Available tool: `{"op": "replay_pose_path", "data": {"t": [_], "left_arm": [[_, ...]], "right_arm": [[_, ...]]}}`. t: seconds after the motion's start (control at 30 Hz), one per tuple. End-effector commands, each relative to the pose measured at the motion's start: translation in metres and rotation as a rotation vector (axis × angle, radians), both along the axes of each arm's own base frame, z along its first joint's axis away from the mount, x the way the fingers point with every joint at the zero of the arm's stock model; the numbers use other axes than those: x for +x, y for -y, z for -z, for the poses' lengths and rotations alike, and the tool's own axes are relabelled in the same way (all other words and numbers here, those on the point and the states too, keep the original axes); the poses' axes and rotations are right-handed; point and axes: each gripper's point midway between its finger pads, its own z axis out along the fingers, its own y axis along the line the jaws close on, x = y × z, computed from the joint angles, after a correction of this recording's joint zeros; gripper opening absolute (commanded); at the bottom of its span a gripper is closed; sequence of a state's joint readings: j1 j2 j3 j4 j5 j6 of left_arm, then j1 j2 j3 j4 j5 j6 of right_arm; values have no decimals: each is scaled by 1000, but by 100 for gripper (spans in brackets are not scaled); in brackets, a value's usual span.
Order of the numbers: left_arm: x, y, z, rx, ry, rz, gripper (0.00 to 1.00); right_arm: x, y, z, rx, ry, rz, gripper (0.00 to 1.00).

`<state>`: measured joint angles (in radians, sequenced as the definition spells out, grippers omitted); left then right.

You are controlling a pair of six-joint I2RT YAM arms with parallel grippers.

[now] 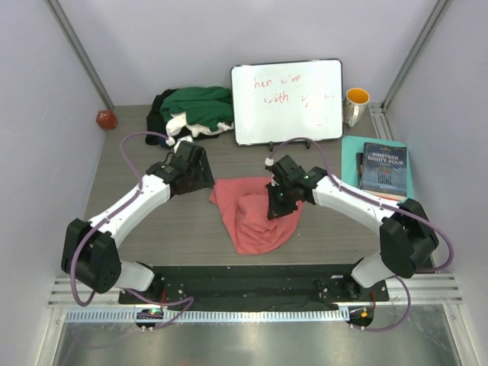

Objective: Fold and stack the t-shirts

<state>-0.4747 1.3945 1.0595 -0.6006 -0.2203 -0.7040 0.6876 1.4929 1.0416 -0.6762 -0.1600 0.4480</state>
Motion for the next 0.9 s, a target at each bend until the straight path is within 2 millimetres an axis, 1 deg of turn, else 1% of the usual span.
{"op": "replay_pose_path", "data": {"t": [0.0,0.03,0.07,0.1,0.13,0.17,0.2,0.23,0.27,0.3,0.33,0.37,0.4,0.47,0.5,0.53,0.57,0.6,0.67,0.7,0.73,0.77,0.8,0.83,0.87], "left_arm": [[7,-6,-25,-12,104,-14,70],[6,-9,-31,-14,121,-18,70],[5,-12,-35,-10,131,-25,70],[5,-14,-37,-2,139,-30,70],[5,-16,-39,0,141,-33,70],[4,-20,-40,4,138,-42,70],[4,-23,-40,8,134,-49,70],[3,-25,-41,10,132,-48,70],[2,-27,-40,14,127,-53,70],[1,-28,-38,15,124,-52,70],[1,-29,-39,12,127,-54,70],[1,-29,-37,11,126,-54,70],[0,-30,-36,9,127,-55,70],[0,-31,-35,5,127,-58,70],[1,-32,-34,5,125,-58,70],[2,-32,-33,4,124,-59,70],[2,-31,-33,1,122,-54,70],[4,-31,-31,2,117,-52,70],[6,-29,-31,-3,115,-45,70],[7,-28,-31,-5,114,-43,70],[8,-26,-32,-11,118,-40,70],[8,-25,-31,-14,116,-37,70],[7,-25,-29,-17,113,-36,70],[8,-24,-29,-21,113,-35,70],[8,-24,-29,-24,114,-35,70]], "right_arm": [[42,-58,-63,188,165,-47,1],[45,-71,-57,190,139,-76,1],[39,-89,-56,194,129,-127,1],[45,-106,-69,214,157,-162,1],[40,-115,-65,205,143,-188,1],[28,-132,-45,180,99,-236,1],[27,-142,-44,188,97,-255,3],[23,-148,-34,179,77,-268,9],[19,-152,-22,174,50,-278,19],[11,-153,-12,178,18,-276,20],[12,-160,-12,216,33,-275,24],[8,-161,-18,250,34,-278,40],[2,-155,-12,247,24,-273,42],[0,-154,-24,274,60,-262,42],[-2,-148,-38,291,91,-256,42],[-2,-143,-47,296,116,-246,42],[-3,-137,-54,296,137,-237,46],[-2,-129,-76,309,194,-222,46],[-7,-113,-94,301,224,-203,48],[-3,-105,-106,290,271,-175,51],[-7,-93,-125,295,306,-161,52],[-4,-84,-134,283,343,-144,58],[-1,-77,-146,278,378,-128,60],[3,-65,-151,242,410,-101,62],[13,-57,-151,208,438,-71,66]]}}
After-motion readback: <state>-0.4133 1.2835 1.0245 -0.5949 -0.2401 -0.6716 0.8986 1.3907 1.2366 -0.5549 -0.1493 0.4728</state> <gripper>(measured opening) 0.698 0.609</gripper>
